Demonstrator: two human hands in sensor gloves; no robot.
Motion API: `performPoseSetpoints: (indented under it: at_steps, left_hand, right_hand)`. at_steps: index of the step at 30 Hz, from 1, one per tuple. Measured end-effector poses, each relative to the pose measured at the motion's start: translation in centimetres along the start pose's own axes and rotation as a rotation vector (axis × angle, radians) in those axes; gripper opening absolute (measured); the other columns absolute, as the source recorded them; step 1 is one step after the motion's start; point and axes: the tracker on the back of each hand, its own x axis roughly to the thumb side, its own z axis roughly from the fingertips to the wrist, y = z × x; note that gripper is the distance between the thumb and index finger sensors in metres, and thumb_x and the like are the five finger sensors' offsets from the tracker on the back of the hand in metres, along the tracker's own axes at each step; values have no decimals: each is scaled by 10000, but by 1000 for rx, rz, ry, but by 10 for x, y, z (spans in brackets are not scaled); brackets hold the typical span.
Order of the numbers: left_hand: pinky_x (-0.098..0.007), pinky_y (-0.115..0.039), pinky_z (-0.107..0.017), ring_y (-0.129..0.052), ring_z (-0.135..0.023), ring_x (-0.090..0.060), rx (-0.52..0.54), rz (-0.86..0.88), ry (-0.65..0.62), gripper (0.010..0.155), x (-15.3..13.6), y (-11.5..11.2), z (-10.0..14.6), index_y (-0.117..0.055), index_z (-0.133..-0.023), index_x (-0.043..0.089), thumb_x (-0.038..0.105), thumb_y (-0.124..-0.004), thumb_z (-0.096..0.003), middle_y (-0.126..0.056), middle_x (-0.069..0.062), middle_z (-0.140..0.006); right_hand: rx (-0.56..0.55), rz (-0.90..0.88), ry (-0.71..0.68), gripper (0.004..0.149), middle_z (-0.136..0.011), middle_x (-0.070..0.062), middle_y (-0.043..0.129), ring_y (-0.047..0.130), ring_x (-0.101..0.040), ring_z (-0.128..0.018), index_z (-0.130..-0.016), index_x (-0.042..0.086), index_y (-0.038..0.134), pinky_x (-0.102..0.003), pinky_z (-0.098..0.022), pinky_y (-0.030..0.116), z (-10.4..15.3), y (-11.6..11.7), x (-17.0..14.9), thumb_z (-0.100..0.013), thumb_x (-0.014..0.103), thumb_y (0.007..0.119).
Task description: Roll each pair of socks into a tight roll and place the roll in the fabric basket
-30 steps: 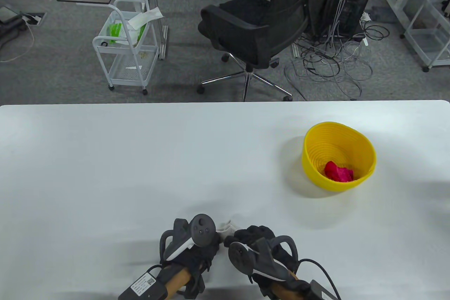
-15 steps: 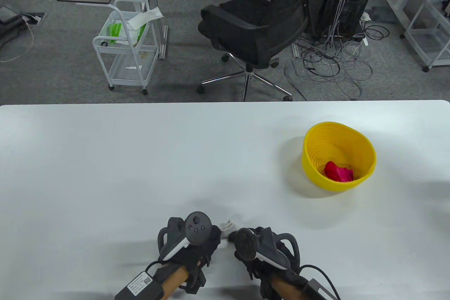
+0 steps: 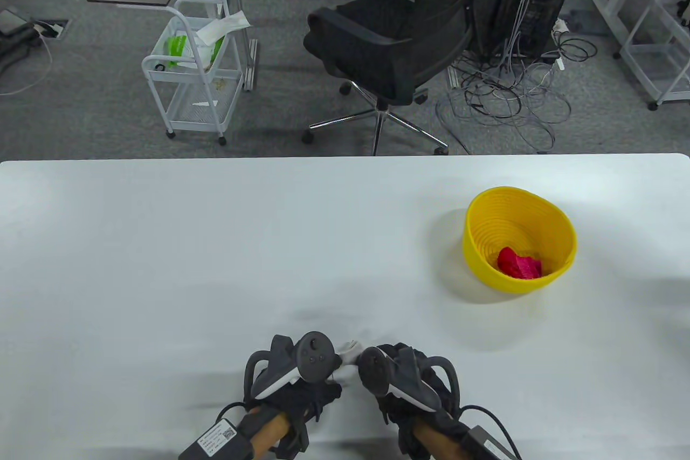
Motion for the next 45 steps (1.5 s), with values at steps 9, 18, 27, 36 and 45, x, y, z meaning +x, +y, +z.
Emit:
performPoseSetpoints:
  at_steps: [9, 18, 27, 36, 45]
  left_hand:
    - [-493, -738, -499, -947, -553, -253, -37, 121, 10, 514, -6, -3, -2, -849, -851, 239, 438, -794, -380, -892, -66, -758]
    - [-482, -761, -476, -970, -499, -240, -25, 135, 41, 475, -7, 0, -3, -912, -781, 229, 440, -762, -383, -931, -68, -697]
    - [-478, -773, -455, -980, -467, -232, -23, 141, 47, 471, -11, 0, -5, -930, -762, 235, 444, -729, -392, -950, -65, -665]
    - [-481, -777, -449, -996, -460, -242, 42, 121, 35, 519, -10, 5, -2, -944, -768, 229, 502, -738, -378, -967, -68, -667]
    - [-477, -749, -496, -959, -543, -236, 125, 20, -40, 507, 1, 16, 9, -913, -833, 347, 510, -788, -369, -898, -57, -783]
  right_hand:
    - [56, -50, -9, 520, -911, 38, 820, 827, -208, -855, -884, 275, 773, -542, -677, 649, -2, -2, -5, -399, 458, 729]
    - [33, -66, -24, 532, -938, 42, 811, 830, -209, -869, -889, 312, 770, -536, -669, 664, 1, -7, -5, -392, 501, 762]
    - [-131, -20, -124, 437, -921, 143, 847, 816, -159, -902, -819, 413, 838, -524, -699, 653, 17, -24, 9, -383, 452, 845]
    - [17, -36, -65, 565, -1000, 124, 763, 761, -198, -953, -921, 404, 698, -541, -697, 639, 5, -5, 0, -380, 476, 843]
    - [27, -31, -25, 547, -1013, 123, 741, 764, -199, -950, -935, 406, 660, -536, -693, 644, 2, -1, -1, -407, 478, 785]
